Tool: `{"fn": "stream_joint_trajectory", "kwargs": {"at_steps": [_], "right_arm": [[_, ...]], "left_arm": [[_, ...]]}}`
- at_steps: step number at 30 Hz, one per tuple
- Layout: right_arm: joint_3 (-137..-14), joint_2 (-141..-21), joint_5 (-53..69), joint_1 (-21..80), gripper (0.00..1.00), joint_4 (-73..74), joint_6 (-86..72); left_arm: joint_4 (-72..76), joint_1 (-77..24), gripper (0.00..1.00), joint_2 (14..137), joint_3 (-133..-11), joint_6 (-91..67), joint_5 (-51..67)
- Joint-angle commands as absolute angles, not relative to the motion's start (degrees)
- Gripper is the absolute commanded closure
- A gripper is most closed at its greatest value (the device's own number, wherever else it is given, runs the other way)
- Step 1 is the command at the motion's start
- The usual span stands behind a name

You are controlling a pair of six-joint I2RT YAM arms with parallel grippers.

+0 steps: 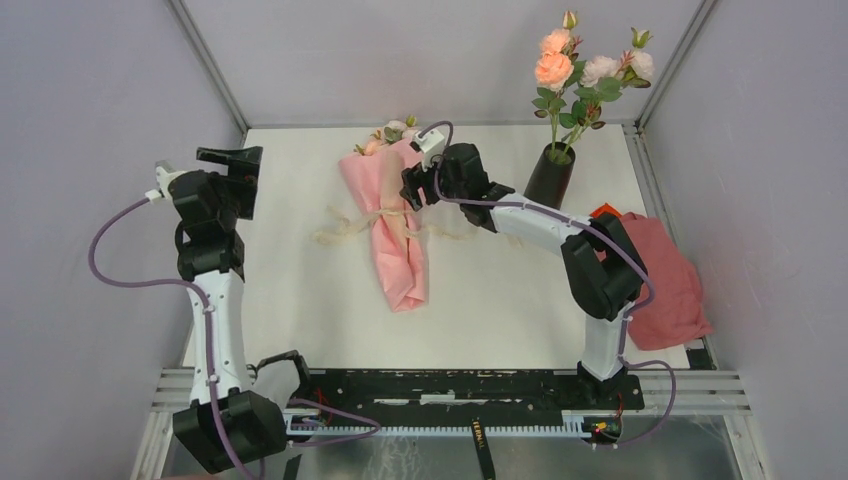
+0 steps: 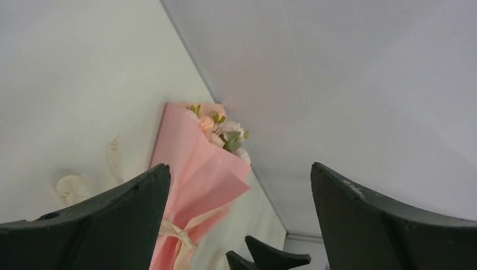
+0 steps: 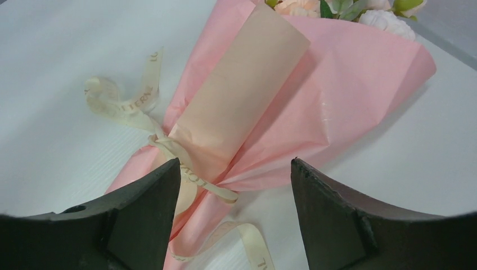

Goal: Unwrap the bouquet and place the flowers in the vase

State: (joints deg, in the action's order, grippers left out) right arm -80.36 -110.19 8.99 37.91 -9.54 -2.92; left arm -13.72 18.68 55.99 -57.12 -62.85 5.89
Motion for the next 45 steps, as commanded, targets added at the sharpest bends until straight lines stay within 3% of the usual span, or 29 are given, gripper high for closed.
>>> {"fn": "stream_joint_trajectory", "kwargs": {"at_steps": [1,6,9,16,24,25,28,33,35,45], "right_arm": [[-77.34,-108.71,9.1,39.12,0.23,-11.79,-2.04],[-75.22,-109.77,8.54,39.72,0.23,-12.24,-2.34],[-75.22,-110.75,8.88,39.72,0.25,-12.34,-2.55],[-77.67,-114.63,10.34,39.7,0.36,-11.62,-3.36],[-77.7,-115.47,9.35,39.73,0.36,-11.13,-2.99],[-77.78,-115.57,9.03,39.58,0.39,-11.15,-2.94],[-78.22,-115.85,8.46,39.54,0.65,-10.97,-2.9],[-78.23,-115.77,8.45,39.47,0.95,-10.94,-3.16],[-77.73,-115.03,8.59,39.55,1.0,-11.05,-3.18],[-76.39,-113.7,9.5,39.55,1.0,-11.71,-3.93]], "left_arm": [[-7.01,13.19,0.0,58.42,-57.08,-54.82,11.64],[-2.65,-2.2,0.0,65.66,-54.86,-52.18,8.59],[-2.06,-9.88,0.0,67.97,-54.0,-48.46,-1.16],[0.61,-11.06,0.0,71.53,-50.88,-45.28,-5.46],[6.51,-12.73,0.02,79.16,-47.01,-43.6,-3.45],[7.03,-12.74,0.02,79.93,-46.6,-43.55,-3.5],[8.0,-12.88,0.02,81.51,-45.99,-42.55,-4.13],[9.03,-13.3,0.01,85.08,-47.68,-41.42,-4.51],[8.71,-13.69,0.0,87.61,-50.07,-40.79,-4.6],[5.63,-16.11,0.0,100.15,-67.86,-39.11,-3.59]]}}
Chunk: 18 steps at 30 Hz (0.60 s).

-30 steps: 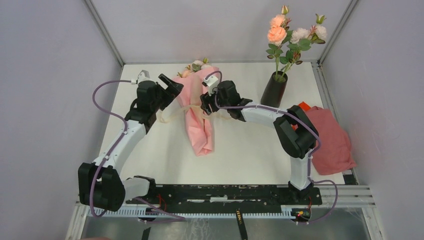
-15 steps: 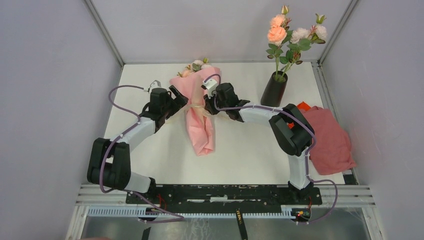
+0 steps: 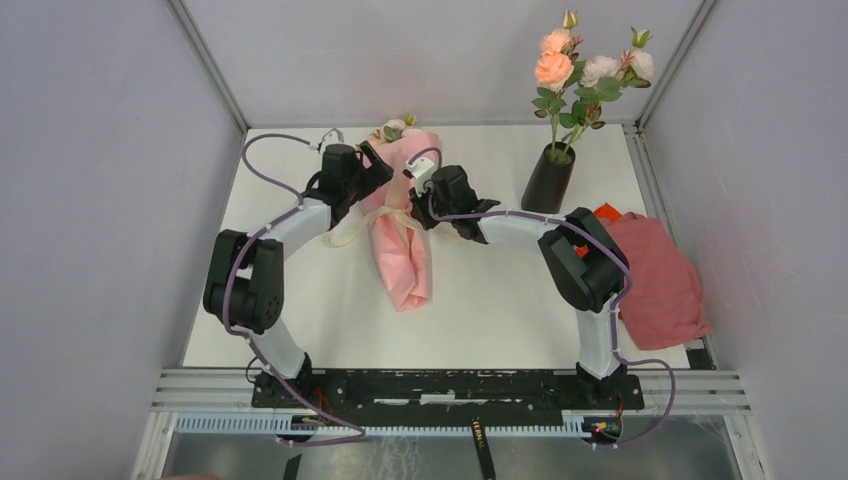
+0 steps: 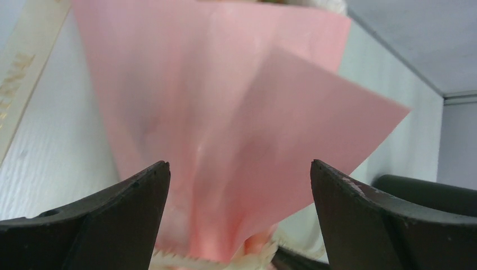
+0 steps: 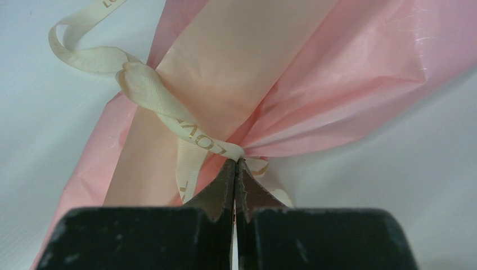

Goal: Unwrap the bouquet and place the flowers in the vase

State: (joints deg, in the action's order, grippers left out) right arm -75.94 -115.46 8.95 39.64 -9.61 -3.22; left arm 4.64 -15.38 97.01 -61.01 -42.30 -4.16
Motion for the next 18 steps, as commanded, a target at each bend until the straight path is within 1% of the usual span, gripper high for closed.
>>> {"fn": "stream_joint_trajectory", "kwargs": {"at_steps": [1,5,10,15,18], "right_arm": [[-76.3,-113.66,9.63,39.53,1.0,-11.82,-4.06],[-76.04,-113.38,9.05,39.51,1.0,-11.67,-3.88],[-75.67,-112.76,8.45,39.56,1.0,-11.28,-3.26],[-75.46,-111.82,8.07,39.52,1.0,-11.02,-2.91],[-74.72,-110.11,7.55,39.54,1.0,-10.93,-2.64]], "left_arm": [[5.63,-16.46,0.0,101.59,-69.28,-39.05,-2.6],[5.21,-17.02,0.0,107.54,-73.12,-39.62,2.49],[7.27,-17.01,0.01,114.3,-73.19,-42.03,6.79],[6.95,-17.06,0.01,119.57,-74.67,-42.51,7.48],[6.14,-17.05,0.01,120.14,-74.97,-42.16,5.88]]}}
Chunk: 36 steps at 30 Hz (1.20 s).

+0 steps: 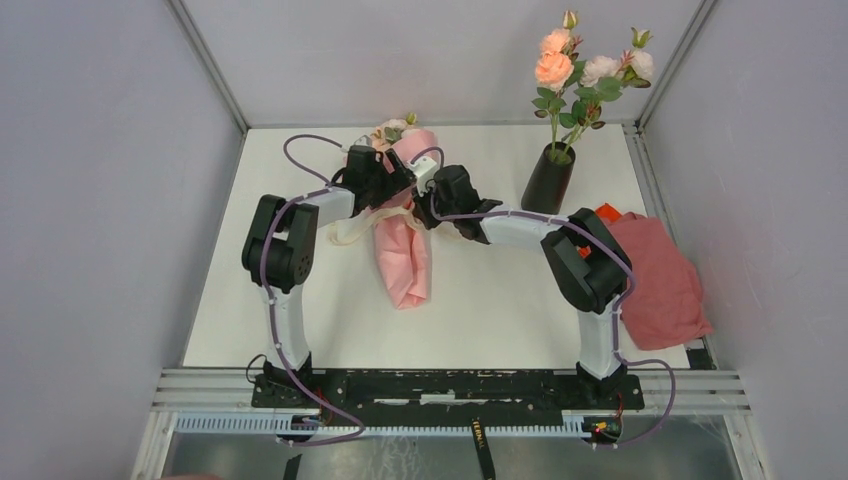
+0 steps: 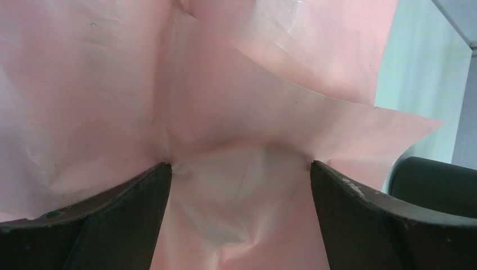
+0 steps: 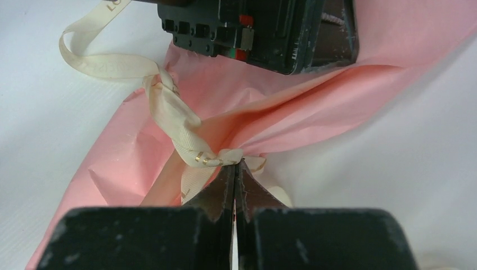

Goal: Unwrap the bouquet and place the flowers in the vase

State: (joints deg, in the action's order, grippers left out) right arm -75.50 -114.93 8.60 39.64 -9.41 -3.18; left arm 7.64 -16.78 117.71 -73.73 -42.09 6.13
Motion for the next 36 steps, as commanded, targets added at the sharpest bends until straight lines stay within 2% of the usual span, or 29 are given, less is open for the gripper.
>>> {"fn": "stream_joint_trajectory", "kwargs": {"at_steps": [1,14,17,18,20,22,23,26,36], "right_arm": [[-74.26,-109.18,7.01,39.53,1.0,-11.18,-2.59],[-68.62,-91.46,-2.56,38.82,1.0,-10.35,2.19],[-70.04,-91.43,-2.2,38.67,1.0,-8.26,4.39],[-70.84,-92.52,-2.31,38.63,0.98,-7.38,4.8],[-70.93,-95.21,-2.42,38.21,0.7,-6.95,4.78],[-69.8,-97.82,-0.87,37.72,0.49,-8.58,3.79],[-69.68,-98.97,-0.19,37.46,0.44,-8.9,3.4],[-71.32,-102.73,4.05,37.43,0.39,-8.53,3.04],[-76.49,-109.73,10.16,37.99,0.39,-8.23,1.27]], "left_arm": [[5.82,-17.02,0.01,120.15,-74.97,-41.96,5.48],[5.56,-16.83,0.01,118.84,-72.06,-41.0,0.18],[6.51,-16.63,0.01,118.37,-71.62,-41.23,1.66],[6.89,-16.61,0.01,118.21,-71.43,-41.49,2.23],[7.01,-16.63,0.0,117.91,-71.41,-42.01,2.54],[6.31,-16.57,0.0,117.86,-71.77,-42.1,2.46],[6.06,-16.58,0.0,117.78,-71.87,-42.17,2.42],[6.1,-16.6,0.0,118.05,-71.82,-42.31,3.28],[7.45,-16.6,0.0,119.69,-71.15,-43.32,4.66]]}}
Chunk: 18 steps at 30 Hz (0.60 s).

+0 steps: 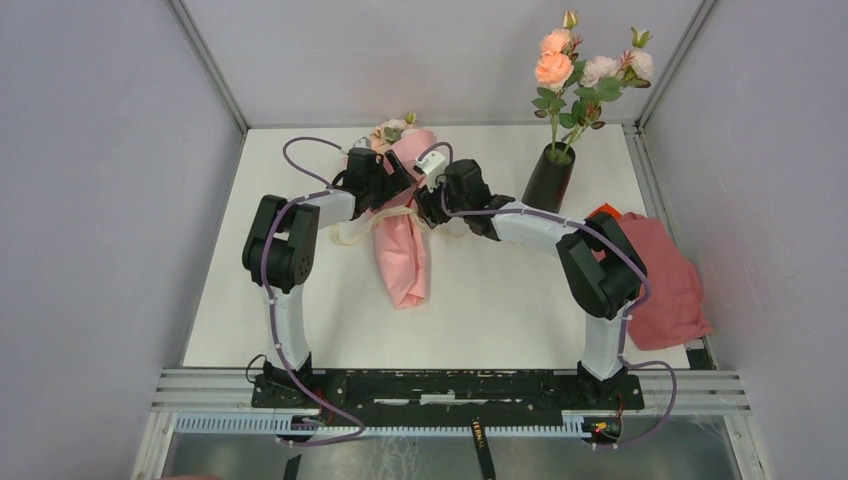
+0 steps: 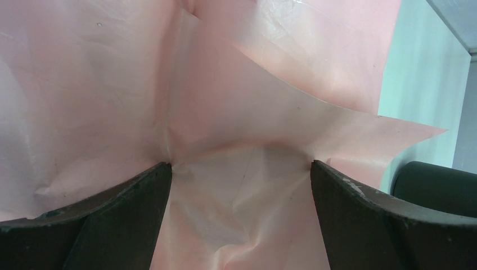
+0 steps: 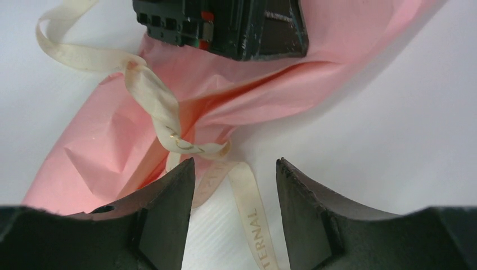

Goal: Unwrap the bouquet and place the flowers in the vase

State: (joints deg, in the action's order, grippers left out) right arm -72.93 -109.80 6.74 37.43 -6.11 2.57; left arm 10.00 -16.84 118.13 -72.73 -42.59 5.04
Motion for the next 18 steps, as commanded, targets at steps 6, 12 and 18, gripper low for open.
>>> {"fn": "stream_joint_trajectory", "kwargs": {"at_steps": [6,12,18], "right_arm": [[-77.61,-111.81,10.56,38.19,0.37,-8.52,1.15],[-82.49,-117.28,12.5,38.18,0.35,-8.11,0.28],[-83.76,-118.68,12.41,37.74,0.42,-8.21,0.35]], "left_arm": [[7.47,-16.61,0.0,120.39,-71.69,-43.54,5.28],[6.78,-16.57,0.0,120.24,-71.72,-43.06,4.83],[6.24,-16.27,0.0,119.99,-71.46,-42.63,4.22]]}}
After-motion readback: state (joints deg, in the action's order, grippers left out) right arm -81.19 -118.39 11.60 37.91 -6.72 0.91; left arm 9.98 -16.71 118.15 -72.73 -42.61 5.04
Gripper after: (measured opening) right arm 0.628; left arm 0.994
